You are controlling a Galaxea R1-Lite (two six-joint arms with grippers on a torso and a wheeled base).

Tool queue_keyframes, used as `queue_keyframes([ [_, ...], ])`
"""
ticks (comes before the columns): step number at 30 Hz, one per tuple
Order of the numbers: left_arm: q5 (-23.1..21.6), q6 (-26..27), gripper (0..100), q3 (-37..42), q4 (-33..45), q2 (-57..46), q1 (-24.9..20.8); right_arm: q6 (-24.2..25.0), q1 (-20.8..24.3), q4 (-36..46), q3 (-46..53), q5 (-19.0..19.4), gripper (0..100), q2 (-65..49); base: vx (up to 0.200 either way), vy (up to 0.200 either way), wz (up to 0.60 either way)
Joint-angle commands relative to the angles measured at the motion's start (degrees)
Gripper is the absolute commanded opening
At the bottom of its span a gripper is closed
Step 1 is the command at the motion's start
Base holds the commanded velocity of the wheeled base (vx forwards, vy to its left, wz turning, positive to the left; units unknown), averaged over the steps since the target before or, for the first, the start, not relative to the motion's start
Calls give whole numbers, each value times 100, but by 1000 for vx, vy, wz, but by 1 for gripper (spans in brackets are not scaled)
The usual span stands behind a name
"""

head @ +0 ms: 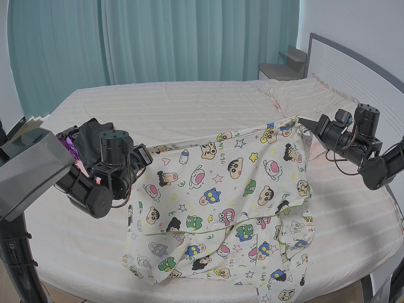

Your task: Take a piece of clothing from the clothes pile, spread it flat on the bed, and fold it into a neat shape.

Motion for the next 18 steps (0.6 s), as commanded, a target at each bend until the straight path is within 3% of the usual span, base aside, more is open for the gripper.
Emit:
queue_keyframes([
  [1,12,5,0,-407,24,479,19,18,-128,-4,-133,-102,0,537,0,0,0],
  [9,38,14,0,-1206,68,1138,63,748,-163,-277,-722,-472,0,1477,0,0,0],
  [10,38,23,100,-1268,77,1200,72,757,-163,-268,-792,-489,0,1565,0,0,0],
  [12,56,23,100,-1444,129,1349,107,801,-163,-233,-924,-489,0,1750,0,0,0],
  [13,56,14,100,-1549,208,1437,125,845,-163,-233,-986,-489,100,1855,0,0,0],
  [18,109,14,100,-2094,331,1771,300,1038,-119,-224,-1407,-639,100,2374,0,0,0],
])
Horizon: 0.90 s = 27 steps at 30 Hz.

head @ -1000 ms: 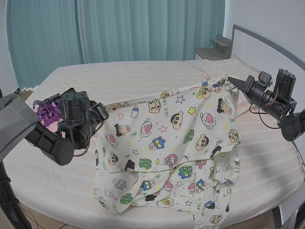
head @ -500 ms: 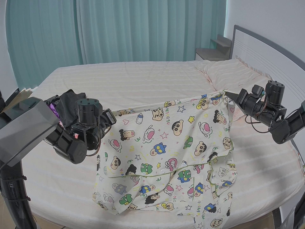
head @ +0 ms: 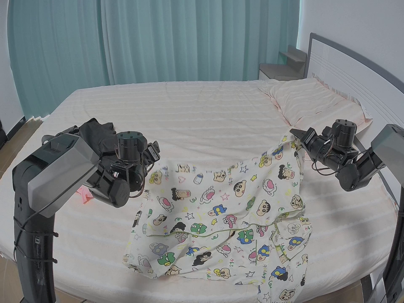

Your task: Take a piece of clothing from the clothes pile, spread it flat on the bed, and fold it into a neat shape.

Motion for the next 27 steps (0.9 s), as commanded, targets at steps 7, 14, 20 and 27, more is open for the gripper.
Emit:
queue_keyframes([
  [7,163,-108,100,-501,30,403,410,225,-5,205,-982,-1156,100,1014,0,0,0],
  [14,40,-565,100,536,30,-625,560,-21,-242,205,47,-1060,100,540,0,0,0],
  [20,-487,-952,100,1872,-67,-1680,533,-874,-567,99,1268,-620,100,179,0,0,0],
  [27,-830,-1506,100,3375,-75,-2840,357,-1305,-1024,-85,2499,390,100,-146,0,0,0],
])
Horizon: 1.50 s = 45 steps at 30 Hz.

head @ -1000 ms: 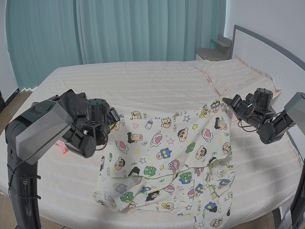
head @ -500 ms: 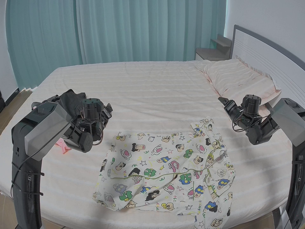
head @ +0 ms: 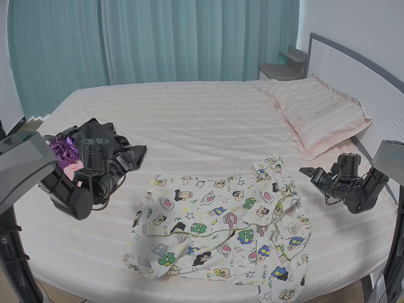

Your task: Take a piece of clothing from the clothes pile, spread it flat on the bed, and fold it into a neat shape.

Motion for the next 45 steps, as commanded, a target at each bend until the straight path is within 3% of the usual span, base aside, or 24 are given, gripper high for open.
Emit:
queue_keyframes([
  [1,-269,-541,100,1207,-31,-1451,-191,-570,-472,-99,1078,702,100,-446,0,0,0],
  [3,-278,-576,100,1234,-31,-1477,-209,-614,-481,-99,1105,711,100,-428,0,0,0],
  [4,-375,-805,100,1471,-31,-1776,-341,-975,-534,-107,1237,851,100,-226,0,0,0],
  [8,-427,-866,100,1796,-40,-2066,-534,-1256,-498,-107,1184,913,100,46,0,0,0],
  [27,-436,-1235,100,1946,-49,-2119,-762,-1300,-68,-28,753,895,100,811,0,0,0],
  [28,-436,-1235,100,1946,-49,-2119,-762,-1300,-41,-28,762,904,0,820,0,0,0],
  [38,-427,-1235,100,1955,-49,-2128,-762,-1273,-129,-81,832,851,0,767,0,0,0],
  [45,-419,-1235,100,1981,-49,-2154,-762,-1300,-604,-81,1149,790,0,345,0,0,0],
])
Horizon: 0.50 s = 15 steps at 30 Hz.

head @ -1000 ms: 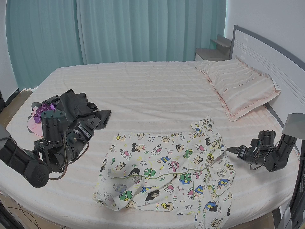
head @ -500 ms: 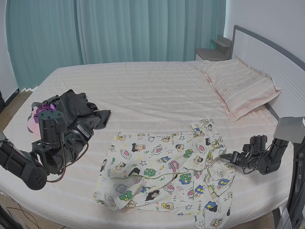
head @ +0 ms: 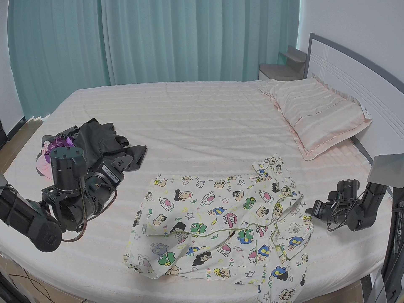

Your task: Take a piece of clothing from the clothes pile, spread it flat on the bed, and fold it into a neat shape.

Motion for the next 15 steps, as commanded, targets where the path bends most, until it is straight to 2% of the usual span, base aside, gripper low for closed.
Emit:
queue_keyframes([
  [1,8,-2,100,8,-3,-16,1,-16,-226,-2,172,-10,0,-286,0,0,0],
  [2,8,7,100,8,-3,-25,1,-34,-472,-2,313,-10,0,-462,0,0,0],
  [7,17,25,100,44,-3,-25,1,-60,-824,-11,409,-19,0,-568,0,0,0],
  [15,34,33,100,44,-11,-25,1,-174,-1140,-2,374,-238,0,-515,0,0,0],
])
